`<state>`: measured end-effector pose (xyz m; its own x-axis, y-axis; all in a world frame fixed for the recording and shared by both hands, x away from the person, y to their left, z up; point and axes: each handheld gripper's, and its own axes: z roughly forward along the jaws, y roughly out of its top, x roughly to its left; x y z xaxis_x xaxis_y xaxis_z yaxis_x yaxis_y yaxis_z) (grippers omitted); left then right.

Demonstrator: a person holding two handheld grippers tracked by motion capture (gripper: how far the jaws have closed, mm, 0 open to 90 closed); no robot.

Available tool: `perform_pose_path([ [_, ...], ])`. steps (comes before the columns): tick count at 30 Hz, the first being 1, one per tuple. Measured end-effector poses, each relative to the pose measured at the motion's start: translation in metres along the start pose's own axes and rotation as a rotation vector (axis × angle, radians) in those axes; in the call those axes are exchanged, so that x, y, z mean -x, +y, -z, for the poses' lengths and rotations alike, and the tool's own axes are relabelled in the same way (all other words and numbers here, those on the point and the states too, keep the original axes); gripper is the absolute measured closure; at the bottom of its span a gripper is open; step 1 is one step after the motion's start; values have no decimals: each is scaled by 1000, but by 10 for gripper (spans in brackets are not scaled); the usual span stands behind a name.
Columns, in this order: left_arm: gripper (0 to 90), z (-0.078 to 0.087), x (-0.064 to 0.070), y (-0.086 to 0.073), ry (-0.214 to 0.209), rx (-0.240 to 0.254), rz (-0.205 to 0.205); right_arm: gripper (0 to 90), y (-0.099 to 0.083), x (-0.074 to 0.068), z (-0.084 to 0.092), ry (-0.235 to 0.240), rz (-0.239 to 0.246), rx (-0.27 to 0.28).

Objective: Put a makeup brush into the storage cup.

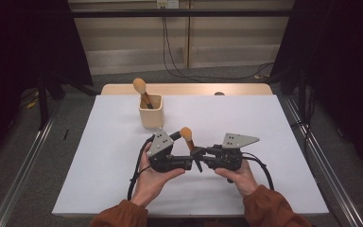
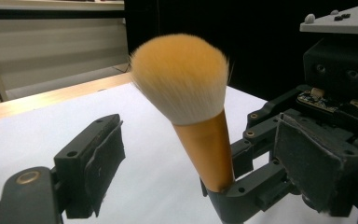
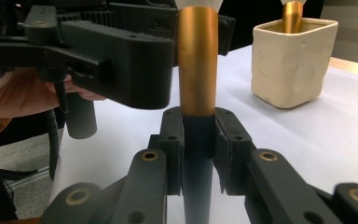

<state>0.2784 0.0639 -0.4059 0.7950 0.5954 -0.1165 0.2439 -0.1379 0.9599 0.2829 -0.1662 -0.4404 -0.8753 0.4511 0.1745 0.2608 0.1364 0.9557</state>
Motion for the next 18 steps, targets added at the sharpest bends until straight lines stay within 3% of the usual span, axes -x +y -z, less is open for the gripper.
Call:
perform_pose_path([
  [3, 217, -2, -1, -1, -4, 0, 21, 752, 0, 0, 0, -4, -3, 4],
  [5, 270, -2, -3, -1, 18, 3, 31, 752, 0, 1, 0, -3, -4, 3],
  [6, 311, -3, -3, 0, -4, -1, 42, 752, 0, 1, 0, -2, -6, 3],
  [8, 359, -3, -2, -1, 8, 3, 31, 752, 0, 0, 0, 1, -6, 3],
  [10, 419, -3, -3, -1, -5, 2, 49, 752, 0, 0, 0, 3, -6, 4],
  [12, 438, -3, -4, 0, -9, -4, 45, 753, 0, 0, 0, -6, -5, 6],
  [15, 457, -5, -5, 0, -20, -4, 87, 752, -1, 1, 1, -14, -8, 10],
  [18, 472, -5, -6, 0, -28, -8, 97, 752, 0, 2, 1, -19, -6, 13],
])
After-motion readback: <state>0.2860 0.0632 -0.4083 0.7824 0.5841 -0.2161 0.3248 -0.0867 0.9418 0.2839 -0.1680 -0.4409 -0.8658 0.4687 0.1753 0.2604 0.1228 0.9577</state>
